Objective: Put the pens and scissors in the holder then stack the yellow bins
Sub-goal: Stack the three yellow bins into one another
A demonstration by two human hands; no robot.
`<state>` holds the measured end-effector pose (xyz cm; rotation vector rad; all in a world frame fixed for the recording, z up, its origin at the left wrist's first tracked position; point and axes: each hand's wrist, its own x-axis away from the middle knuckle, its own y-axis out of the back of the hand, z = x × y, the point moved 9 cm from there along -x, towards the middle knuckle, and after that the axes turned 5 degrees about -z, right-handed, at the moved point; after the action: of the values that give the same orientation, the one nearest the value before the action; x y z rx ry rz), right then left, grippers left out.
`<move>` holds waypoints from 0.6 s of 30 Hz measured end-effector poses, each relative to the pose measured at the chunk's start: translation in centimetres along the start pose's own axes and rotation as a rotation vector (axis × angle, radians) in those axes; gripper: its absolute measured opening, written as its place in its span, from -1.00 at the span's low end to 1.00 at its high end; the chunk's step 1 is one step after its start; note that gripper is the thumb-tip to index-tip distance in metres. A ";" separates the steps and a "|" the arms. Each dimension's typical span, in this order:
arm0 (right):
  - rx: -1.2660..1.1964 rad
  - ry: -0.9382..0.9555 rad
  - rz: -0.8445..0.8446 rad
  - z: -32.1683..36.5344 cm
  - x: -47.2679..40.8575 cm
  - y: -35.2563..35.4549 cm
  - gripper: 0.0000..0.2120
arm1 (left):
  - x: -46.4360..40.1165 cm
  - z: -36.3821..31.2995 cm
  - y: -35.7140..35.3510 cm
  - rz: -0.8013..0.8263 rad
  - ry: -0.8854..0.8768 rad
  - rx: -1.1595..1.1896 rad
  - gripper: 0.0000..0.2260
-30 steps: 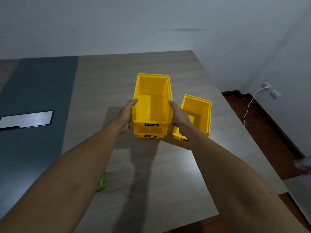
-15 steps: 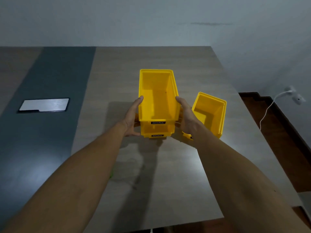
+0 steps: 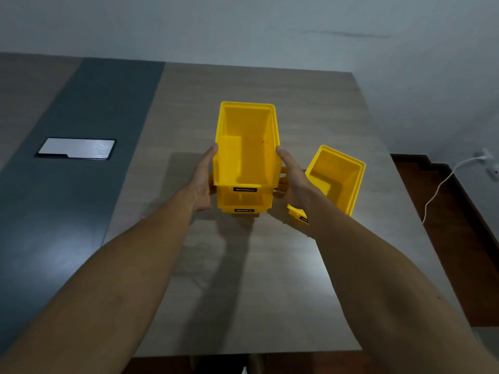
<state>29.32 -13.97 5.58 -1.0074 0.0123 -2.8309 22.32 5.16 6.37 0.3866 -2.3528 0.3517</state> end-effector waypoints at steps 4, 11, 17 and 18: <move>0.046 -0.007 0.001 0.2 0.2 -0.2 -0.14 | 0.1 -0.1 -0.1 -0.038 0.024 0.015 -0.37; 0.125 -0.031 0.007 0.8 0.1 0.1 -0.20 | 0.6 0.4 -0.4 -0.018 0.036 0.114 -0.33; 0.146 -0.031 -0.009 1.2 0.4 -0.2 -0.21 | 0.5 0.0 -0.1 -0.035 0.034 0.109 -0.36; 0.141 -0.038 -0.018 1.1 0.3 -0.2 -0.20 | 0.4 0.0 0.1 -0.040 0.032 0.109 -0.34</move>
<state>29.76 -13.80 6.65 -1.0350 -0.1986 -2.7819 22.04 5.19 6.62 0.4753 -2.2977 0.4646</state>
